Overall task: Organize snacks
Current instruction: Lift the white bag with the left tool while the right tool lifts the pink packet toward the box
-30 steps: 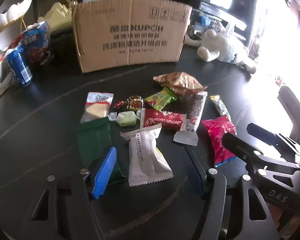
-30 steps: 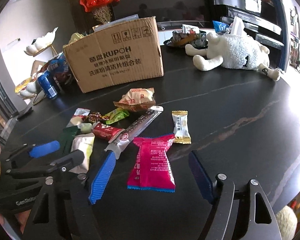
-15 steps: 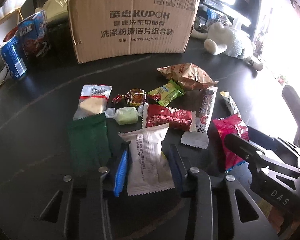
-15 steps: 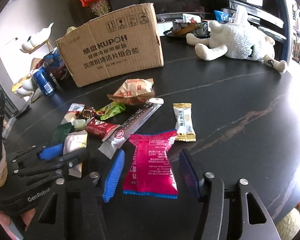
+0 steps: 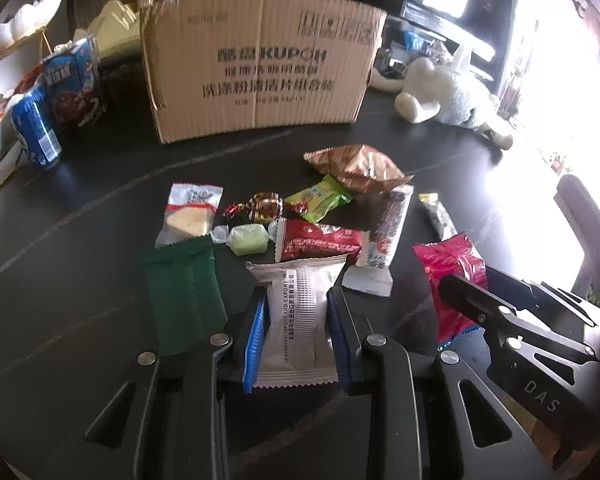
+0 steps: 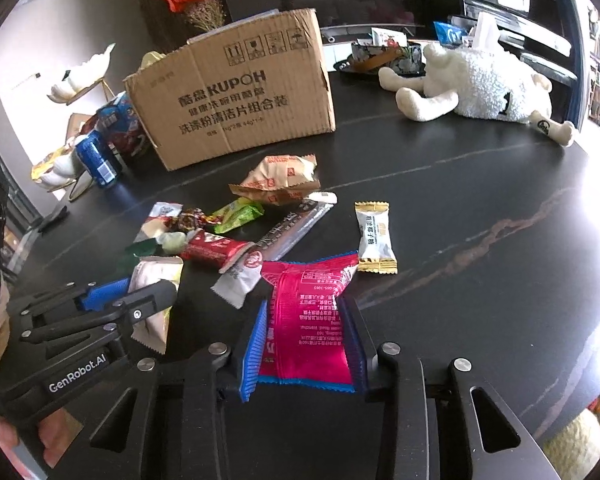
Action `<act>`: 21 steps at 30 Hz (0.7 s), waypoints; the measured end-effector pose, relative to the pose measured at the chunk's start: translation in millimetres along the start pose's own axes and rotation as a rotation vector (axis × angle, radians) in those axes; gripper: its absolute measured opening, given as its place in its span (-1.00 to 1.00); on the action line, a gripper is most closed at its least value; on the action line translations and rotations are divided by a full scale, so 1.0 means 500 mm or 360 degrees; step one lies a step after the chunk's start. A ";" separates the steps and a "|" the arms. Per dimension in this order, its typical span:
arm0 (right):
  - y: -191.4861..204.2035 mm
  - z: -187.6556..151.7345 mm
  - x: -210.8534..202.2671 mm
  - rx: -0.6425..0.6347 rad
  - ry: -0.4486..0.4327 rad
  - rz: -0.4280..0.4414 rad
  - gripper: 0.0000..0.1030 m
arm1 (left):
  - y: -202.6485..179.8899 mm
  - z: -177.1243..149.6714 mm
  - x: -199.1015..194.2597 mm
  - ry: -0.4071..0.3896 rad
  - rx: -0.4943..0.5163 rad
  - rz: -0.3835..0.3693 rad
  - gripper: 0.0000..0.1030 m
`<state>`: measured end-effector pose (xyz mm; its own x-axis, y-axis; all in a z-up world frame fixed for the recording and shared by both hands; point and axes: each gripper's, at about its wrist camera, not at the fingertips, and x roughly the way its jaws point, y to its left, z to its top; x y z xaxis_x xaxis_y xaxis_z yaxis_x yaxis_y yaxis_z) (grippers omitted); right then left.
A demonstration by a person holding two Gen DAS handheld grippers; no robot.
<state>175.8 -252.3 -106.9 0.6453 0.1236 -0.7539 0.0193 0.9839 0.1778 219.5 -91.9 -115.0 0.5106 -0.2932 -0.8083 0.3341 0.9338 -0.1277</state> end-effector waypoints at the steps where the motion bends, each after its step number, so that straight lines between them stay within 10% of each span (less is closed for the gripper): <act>1: 0.004 0.001 -0.008 -0.0010 -0.0014 -0.0001 -0.28 | -0.001 0.001 -0.007 -0.0010 0.0003 -0.0001 -0.42; 21: 0.069 0.070 -0.146 -0.0128 -0.0298 0.0046 -0.28 | 0.003 0.066 -0.184 -0.0361 0.0063 0.0042 -0.42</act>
<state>156.2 -231.7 -23.7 0.7756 0.1330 -0.6170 -0.0575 0.9884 0.1408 199.4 -70.3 -21.9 0.6833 -0.3115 -0.6604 0.3470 0.9343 -0.0817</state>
